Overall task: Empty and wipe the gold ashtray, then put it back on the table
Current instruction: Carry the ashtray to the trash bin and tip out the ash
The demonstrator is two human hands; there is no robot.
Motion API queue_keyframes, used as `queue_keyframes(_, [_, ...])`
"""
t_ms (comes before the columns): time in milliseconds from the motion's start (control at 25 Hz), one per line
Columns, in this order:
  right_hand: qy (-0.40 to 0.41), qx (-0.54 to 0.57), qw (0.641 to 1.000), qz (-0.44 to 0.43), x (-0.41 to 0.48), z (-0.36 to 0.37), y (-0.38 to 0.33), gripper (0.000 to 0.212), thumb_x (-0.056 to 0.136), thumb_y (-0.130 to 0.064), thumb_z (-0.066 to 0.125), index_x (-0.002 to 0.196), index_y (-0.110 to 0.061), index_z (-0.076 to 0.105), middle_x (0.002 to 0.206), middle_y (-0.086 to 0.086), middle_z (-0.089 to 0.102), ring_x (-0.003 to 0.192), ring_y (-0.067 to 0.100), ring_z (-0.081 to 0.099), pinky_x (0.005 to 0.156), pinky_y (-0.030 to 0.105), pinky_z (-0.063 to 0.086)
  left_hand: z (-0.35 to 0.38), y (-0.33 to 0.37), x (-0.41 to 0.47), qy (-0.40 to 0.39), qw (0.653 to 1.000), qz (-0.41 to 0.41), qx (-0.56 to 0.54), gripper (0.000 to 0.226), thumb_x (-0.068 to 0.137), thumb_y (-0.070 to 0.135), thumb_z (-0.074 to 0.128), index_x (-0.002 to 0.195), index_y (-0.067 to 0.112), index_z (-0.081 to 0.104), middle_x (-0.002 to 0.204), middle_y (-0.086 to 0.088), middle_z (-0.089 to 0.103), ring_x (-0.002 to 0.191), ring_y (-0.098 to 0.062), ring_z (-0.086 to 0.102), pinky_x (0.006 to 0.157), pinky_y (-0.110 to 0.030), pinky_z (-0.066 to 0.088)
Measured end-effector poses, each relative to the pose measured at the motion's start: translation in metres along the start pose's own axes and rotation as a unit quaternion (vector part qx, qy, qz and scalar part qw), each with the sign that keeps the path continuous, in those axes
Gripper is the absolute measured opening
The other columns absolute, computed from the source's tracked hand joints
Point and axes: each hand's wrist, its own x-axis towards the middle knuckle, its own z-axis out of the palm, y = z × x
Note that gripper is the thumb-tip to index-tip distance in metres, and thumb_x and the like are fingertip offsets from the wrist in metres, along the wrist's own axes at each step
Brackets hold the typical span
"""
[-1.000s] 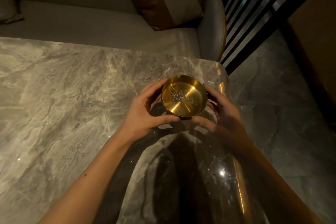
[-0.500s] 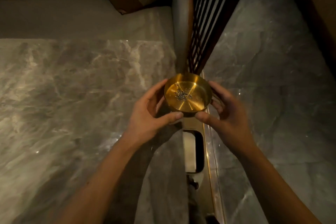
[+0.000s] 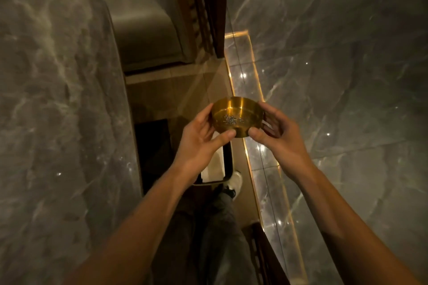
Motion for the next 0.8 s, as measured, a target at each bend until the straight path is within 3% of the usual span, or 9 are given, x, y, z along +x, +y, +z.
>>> queue_keyframes(120, [-0.010, 0.015, 0.997, 0.070, 0.006, -0.004, 0.045, 0.057, 0.079, -0.012, 0.074, 0.130, -0.024, 0.053, 0.118, -0.019, 0.061, 0.107, -0.013, 0.059, 0.096, 0.015, 0.048, 0.009, -0.042, 0.010, 0.007, 0.998, -0.061, -0.001, 0.053, 0.084, 0.005, 0.073, 0.112, 0.044, 0.051, 0.112, 0.021, 0.066, 0.109, 0.010, 0.062, 0.097, -0.017, 0.048])
queue_keyframes(240, [-0.023, 0.009, 0.993, 0.112, 0.013, -0.002, 0.087, 0.055, 0.079, -0.011, 0.075, 0.129, -0.019, 0.055, 0.121, -0.007, 0.064, 0.114, 0.000, 0.058, 0.103, 0.027, 0.046, 0.005, -0.083, 0.019, 0.020, 0.995, -0.101, -0.009, 0.049, 0.085, 0.005, 0.073, 0.122, 0.032, 0.056, 0.120, 0.013, 0.067, 0.114, 0.003, 0.063, 0.100, -0.020, 0.048])
queue_keyframes(360, [-0.038, 0.009, 0.990, 0.138, 0.020, 0.003, 0.120, 0.051, 0.082, -0.009, 0.073, 0.129, -0.013, 0.055, 0.125, 0.005, 0.064, 0.119, 0.014, 0.059, 0.107, 0.034, 0.045, 0.003, -0.116, 0.027, 0.024, 0.991, -0.127, -0.022, 0.043, 0.086, 0.002, 0.070, 0.120, 0.025, 0.059, 0.117, 0.007, 0.068, 0.110, -0.001, 0.065, 0.092, -0.016, 0.051])
queue_keyframes(600, [-0.058, 0.031, 0.976, 0.207, 0.029, 0.012, 0.181, 0.052, 0.081, -0.019, 0.075, 0.128, -0.007, 0.057, 0.128, 0.013, 0.064, 0.125, 0.027, 0.057, 0.108, 0.041, 0.043, 0.003, -0.173, 0.037, 0.092, 0.974, -0.196, -0.065, 0.027, 0.087, 0.004, 0.069, 0.110, 0.017, 0.064, 0.119, -0.007, 0.068, 0.121, -0.023, 0.061, 0.108, -0.036, 0.044])
queue_keyframes(680, [-0.059, 0.033, 0.972, 0.226, 0.028, 0.016, 0.194, 0.055, 0.080, -0.024, 0.076, 0.129, -0.006, 0.057, 0.127, 0.014, 0.065, 0.124, 0.028, 0.058, 0.107, 0.041, 0.045, -0.001, -0.190, 0.040, 0.111, 0.964, -0.230, -0.068, 0.029, 0.086, 0.004, 0.071, 0.113, 0.015, 0.064, 0.121, -0.007, 0.067, 0.120, -0.023, 0.061, 0.109, -0.037, 0.043])
queue_keyframes(800, [-0.068, 0.040, 0.967, 0.241, 0.026, 0.026, 0.213, 0.070, 0.071, -0.041, 0.079, 0.127, -0.005, 0.059, 0.124, 0.016, 0.066, 0.120, 0.030, 0.061, 0.106, 0.045, 0.047, -0.003, -0.214, 0.040, 0.178, 0.934, -0.293, -0.097, 0.057, 0.083, 0.007, 0.074, 0.136, 0.012, 0.051, 0.135, -0.009, 0.062, 0.125, -0.024, 0.058, 0.101, -0.034, 0.048])
